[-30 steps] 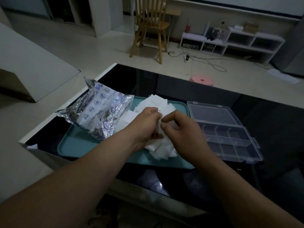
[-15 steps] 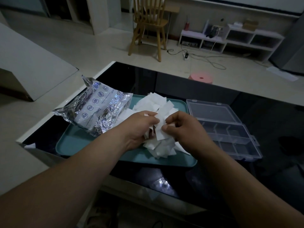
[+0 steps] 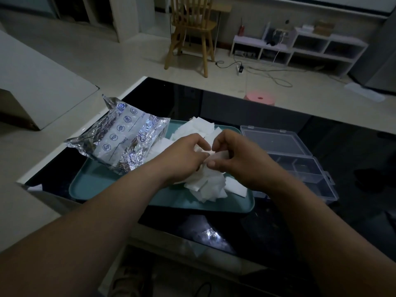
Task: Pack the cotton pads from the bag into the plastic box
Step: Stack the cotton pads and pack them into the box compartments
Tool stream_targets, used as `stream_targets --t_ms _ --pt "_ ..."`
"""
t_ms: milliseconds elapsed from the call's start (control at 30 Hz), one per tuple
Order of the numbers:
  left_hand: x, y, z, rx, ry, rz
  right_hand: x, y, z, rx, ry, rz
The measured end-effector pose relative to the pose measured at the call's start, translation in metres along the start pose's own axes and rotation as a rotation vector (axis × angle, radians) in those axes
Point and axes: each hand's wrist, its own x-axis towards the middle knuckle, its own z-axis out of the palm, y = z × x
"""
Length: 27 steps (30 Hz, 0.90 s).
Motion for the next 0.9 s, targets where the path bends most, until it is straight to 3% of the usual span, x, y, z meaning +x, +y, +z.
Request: stream_targets --t_ms 167,333,467,600,733,800,900 --pt "0.002 -0.001 -0.008 -0.043 -0.112 0.021 -0.001 0.0 0.0 -0.018 -0.097 0.031" --pt "0.002 0.0 -0.008 -0.192 -0.14 -0.018 0.002 0.004 0.0 -0.134 -0.078 0.056" --pt "0.005 0.005 -0.007 -0.537 -0.078 -0.173 -0.002 0.002 -0.011 0.081 -0.068 0.071" --pt "-0.004 0.01 -0.006 -0.77 -0.296 -0.3 -0.006 -0.004 -0.013 0.367 -0.167 0.043" --pt "-0.009 0.012 0.0 -0.85 -0.443 -0.338 -0.005 -0.004 -0.002 0.224 -0.092 0.034" --pt "-0.009 0.011 0.0 -0.847 -0.427 -0.349 -0.004 -0.002 0.002 0.078 -0.005 0.023" --pt "-0.007 0.009 -0.001 -0.851 -0.366 -0.394 -0.002 0.0 0.001 0.056 0.084 0.031"
